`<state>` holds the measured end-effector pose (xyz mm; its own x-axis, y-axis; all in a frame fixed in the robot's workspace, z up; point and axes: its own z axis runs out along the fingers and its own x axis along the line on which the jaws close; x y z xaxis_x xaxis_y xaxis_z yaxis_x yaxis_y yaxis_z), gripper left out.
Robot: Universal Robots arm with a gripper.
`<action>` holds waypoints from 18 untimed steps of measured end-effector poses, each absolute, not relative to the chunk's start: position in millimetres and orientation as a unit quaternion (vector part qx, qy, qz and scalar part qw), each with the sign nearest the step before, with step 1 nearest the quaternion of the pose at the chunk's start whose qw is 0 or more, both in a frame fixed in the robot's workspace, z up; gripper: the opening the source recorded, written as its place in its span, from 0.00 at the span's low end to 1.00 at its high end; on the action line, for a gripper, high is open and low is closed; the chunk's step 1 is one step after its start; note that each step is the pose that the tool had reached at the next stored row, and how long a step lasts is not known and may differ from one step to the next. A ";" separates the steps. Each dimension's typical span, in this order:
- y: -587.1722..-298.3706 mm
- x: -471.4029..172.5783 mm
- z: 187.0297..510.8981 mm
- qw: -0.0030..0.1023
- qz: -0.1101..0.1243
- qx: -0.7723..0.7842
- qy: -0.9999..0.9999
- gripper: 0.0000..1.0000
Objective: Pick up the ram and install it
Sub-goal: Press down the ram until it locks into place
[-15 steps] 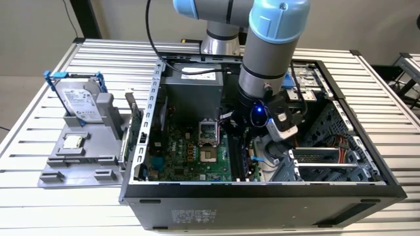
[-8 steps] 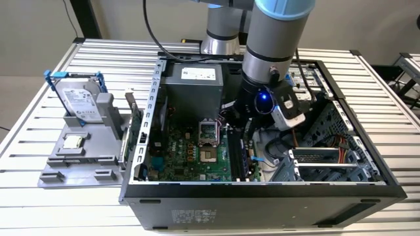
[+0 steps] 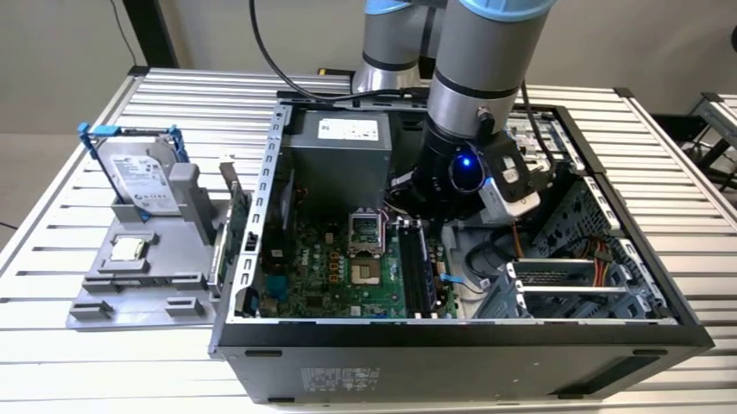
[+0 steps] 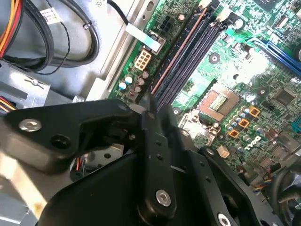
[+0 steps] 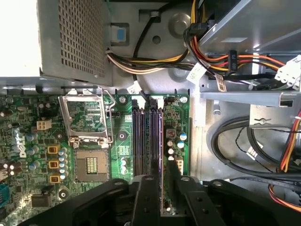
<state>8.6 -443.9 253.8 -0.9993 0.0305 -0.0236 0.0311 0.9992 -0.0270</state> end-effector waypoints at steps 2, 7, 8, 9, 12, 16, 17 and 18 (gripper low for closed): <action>-443.9 8.6 253.8 0.012 -0.014 0.015 1.000 0.00; -443.9 8.6 253.8 0.012 -0.014 0.015 1.000 0.00; -443.9 8.6 253.8 0.012 -0.014 0.015 1.000 0.00; -443.9 8.6 253.8 0.012 -0.014 0.015 1.000 0.00; -443.9 8.6 253.8 0.012 -0.014 0.015 1.000 0.00; -445.0 8.6 253.9 0.011 -0.013 0.015 1.000 0.00; -446.0 8.7 253.9 0.011 -0.010 0.015 1.000 0.00; -447.4 8.7 253.9 0.011 -0.007 0.015 1.000 0.00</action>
<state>8.7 -447.4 253.9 -0.9993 0.0296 -0.0214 0.0299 0.9995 -0.0128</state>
